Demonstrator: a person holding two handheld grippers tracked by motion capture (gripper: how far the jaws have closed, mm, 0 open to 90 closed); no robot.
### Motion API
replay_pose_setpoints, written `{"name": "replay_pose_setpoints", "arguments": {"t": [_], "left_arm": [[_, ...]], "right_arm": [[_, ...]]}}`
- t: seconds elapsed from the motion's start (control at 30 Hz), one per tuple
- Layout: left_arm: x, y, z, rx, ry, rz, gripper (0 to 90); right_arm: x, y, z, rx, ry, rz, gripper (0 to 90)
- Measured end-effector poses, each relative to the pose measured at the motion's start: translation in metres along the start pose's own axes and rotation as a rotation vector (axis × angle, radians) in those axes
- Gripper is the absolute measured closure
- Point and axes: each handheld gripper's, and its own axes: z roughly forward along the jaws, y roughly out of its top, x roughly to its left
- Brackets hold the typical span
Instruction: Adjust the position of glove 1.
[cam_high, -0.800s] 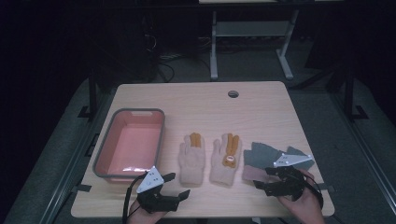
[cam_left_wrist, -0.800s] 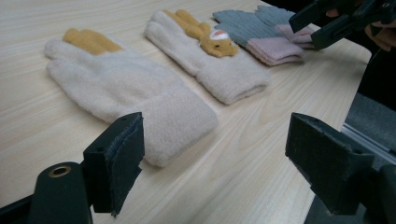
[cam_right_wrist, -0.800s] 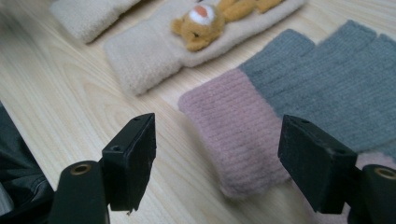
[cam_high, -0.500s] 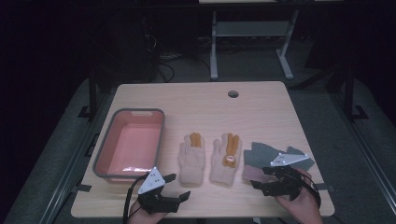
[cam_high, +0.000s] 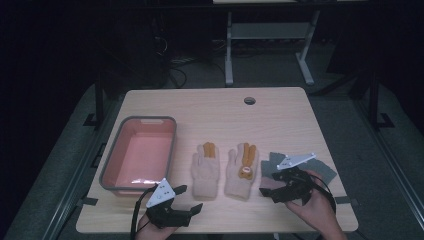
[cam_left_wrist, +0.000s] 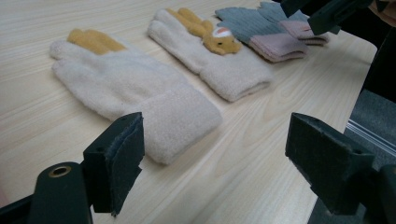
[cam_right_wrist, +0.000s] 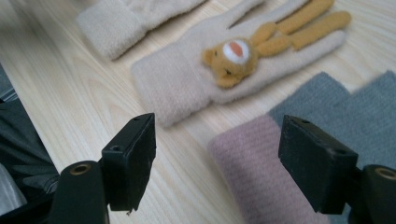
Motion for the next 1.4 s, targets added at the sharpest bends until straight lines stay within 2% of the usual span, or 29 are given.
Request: {"name": "replay_pose_setpoints", "arguments": {"t": [0.63,0.67,0.73,0.8,1.17,1.23,1.4], "left_arm": [[-0.001,0.001,-0.002,-0.005,-0.007,0.002,19.8],[-0.001,0.001,-0.002,-0.001,-0.007,0.017,19.8],[-0.001,0.001,-0.002,-0.001,-0.008,0.019,19.8],[-0.003,0.001,-0.002,-0.009,-0.010,0.008,19.8],[-0.003,0.001,-0.001,-0.009,-0.016,0.004,19.8],[-0.002,0.001,-0.001,-0.011,-0.016,0.014,19.8],[-0.003,0.001,-0.001,-0.014,-0.017,0.006,19.9]], "right_arm": [[0.005,0.049,0.010,0.060,0.025,-0.063,27.6],[0.005,0.054,0.014,0.069,0.021,-0.074,27.8],[0.005,0.058,0.018,0.077,0.030,-0.079,27.9],[0.005,0.061,0.022,0.093,0.026,-0.085,28.0],[-0.001,0.074,0.041,0.149,0.014,-0.098,31.0],[-0.004,0.075,0.047,0.165,0.010,-0.095,31.7],[-0.009,0.077,0.064,0.213,-0.020,-0.097,34.8]]}}
